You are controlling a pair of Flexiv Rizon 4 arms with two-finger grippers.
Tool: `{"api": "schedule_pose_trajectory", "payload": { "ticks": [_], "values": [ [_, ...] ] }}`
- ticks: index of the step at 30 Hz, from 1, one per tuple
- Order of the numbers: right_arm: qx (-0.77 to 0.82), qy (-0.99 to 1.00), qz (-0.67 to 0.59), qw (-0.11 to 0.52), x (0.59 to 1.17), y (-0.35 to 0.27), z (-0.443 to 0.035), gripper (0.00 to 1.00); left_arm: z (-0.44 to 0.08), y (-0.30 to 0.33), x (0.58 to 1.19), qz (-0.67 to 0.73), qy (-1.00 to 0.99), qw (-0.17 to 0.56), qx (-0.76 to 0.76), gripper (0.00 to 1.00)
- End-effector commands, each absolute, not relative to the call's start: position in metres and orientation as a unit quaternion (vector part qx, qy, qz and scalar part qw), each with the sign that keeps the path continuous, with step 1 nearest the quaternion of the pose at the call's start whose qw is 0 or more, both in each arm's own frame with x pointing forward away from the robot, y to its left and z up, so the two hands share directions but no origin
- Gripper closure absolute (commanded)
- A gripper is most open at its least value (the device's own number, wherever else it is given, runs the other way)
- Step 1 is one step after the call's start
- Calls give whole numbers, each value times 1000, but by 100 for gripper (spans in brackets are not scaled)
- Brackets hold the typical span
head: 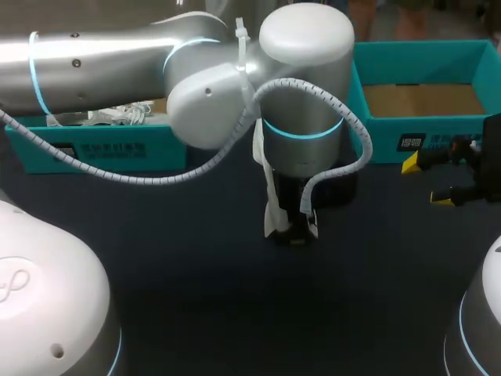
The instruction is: Take the shoe out of the shoebox, open the shoe tongue, remove and reinsert the insole, then place the shoe into the shoebox
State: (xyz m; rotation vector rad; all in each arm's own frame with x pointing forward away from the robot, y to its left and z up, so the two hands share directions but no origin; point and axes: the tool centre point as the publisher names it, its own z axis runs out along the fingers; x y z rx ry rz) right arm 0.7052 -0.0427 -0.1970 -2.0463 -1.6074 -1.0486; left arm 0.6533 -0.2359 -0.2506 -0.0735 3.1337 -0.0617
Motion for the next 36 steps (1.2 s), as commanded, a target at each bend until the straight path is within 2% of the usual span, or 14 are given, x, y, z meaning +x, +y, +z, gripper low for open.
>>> {"api": "schedule_pose_trajectory", "payload": {
  "ticks": [1,16,36],
  "values": [
    [-720,-565,-368,166,704,-42,-197,0,-214,-234,650,-13,1000,2,-23,100],
    [-720,-565,-368,166,704,-42,-197,0,-162,-227,650,1,998,-26,-55,100],
    [-720,-565,-368,166,704,-42,-197,0,-162,-227,650,1,998,-26,-55,100]
  ]
}}
